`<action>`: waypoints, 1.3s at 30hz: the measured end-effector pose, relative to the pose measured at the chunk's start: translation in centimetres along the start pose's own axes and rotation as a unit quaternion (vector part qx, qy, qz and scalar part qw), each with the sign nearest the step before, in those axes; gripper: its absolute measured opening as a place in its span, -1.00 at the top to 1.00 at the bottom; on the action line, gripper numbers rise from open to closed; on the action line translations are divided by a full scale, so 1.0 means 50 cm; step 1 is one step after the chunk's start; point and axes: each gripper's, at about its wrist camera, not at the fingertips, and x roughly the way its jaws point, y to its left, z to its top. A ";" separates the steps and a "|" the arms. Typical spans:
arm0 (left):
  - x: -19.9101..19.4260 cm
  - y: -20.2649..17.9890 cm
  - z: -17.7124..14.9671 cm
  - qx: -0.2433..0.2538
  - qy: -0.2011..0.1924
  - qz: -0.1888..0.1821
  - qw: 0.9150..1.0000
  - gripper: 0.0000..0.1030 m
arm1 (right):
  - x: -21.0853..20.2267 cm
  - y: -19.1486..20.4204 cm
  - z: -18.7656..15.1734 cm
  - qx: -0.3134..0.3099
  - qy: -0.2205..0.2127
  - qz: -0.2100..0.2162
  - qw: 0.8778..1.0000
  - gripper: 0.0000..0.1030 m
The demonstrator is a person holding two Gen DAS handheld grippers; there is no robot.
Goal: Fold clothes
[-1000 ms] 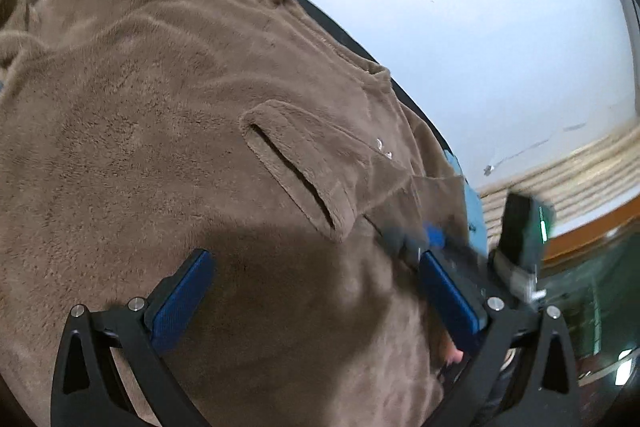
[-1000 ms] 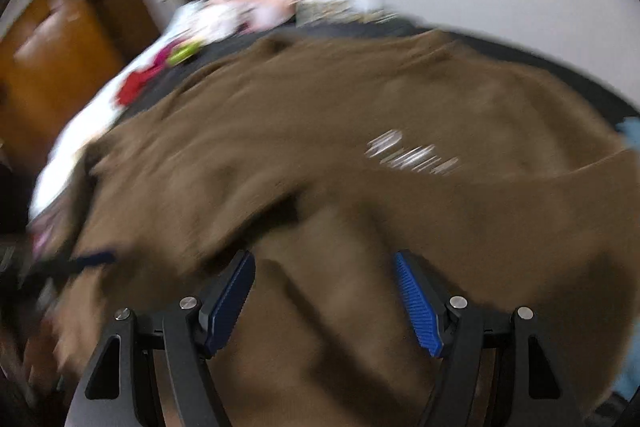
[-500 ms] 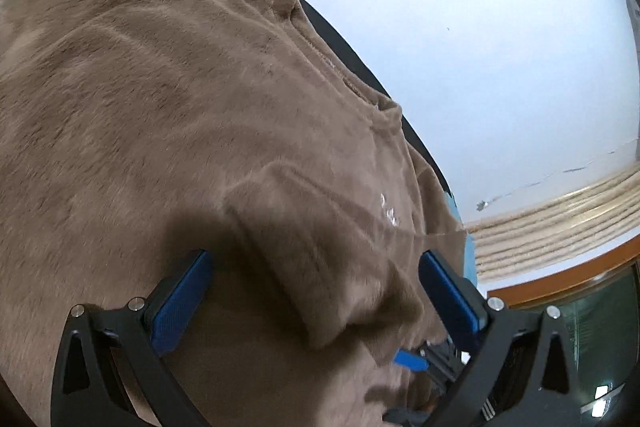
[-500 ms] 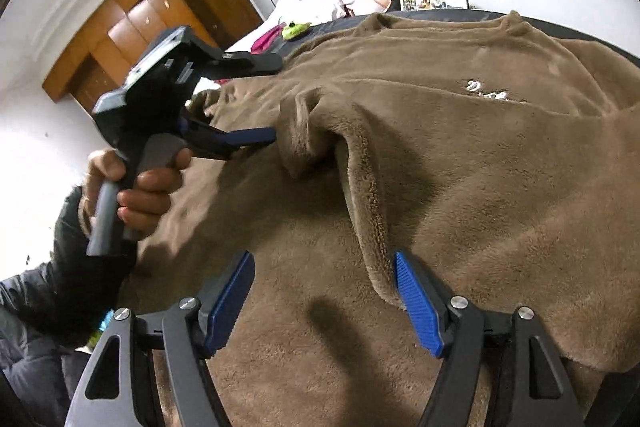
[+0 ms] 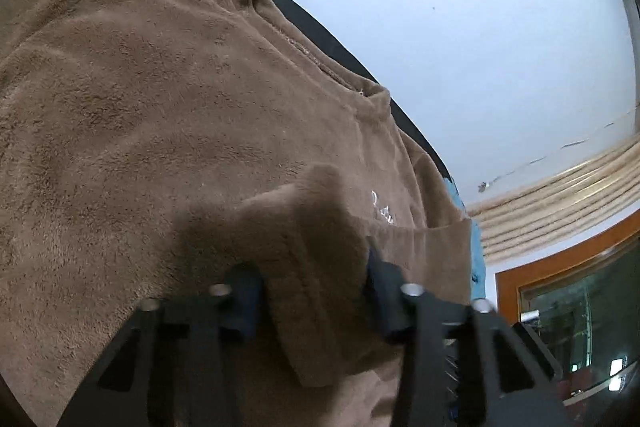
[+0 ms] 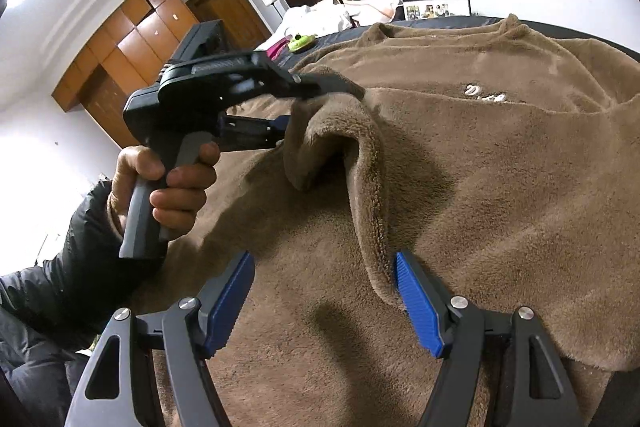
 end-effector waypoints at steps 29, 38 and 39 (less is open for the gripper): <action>-0.153 -0.003 0.150 0.104 -0.093 0.075 0.987 0.51 | -0.100 -0.079 0.036 -0.068 -0.007 -0.403 0.912 -0.49; -0.116 0.062 0.140 0.098 -0.065 0.122 0.986 0.51 | -0.149 -0.143 0.055 -0.013 -0.026 -0.491 0.871 -0.49; -0.109 0.067 0.138 0.099 -0.060 0.122 0.986 0.51 | -0.151 -0.143 0.066 -0.012 -0.027 -0.484 0.874 -0.49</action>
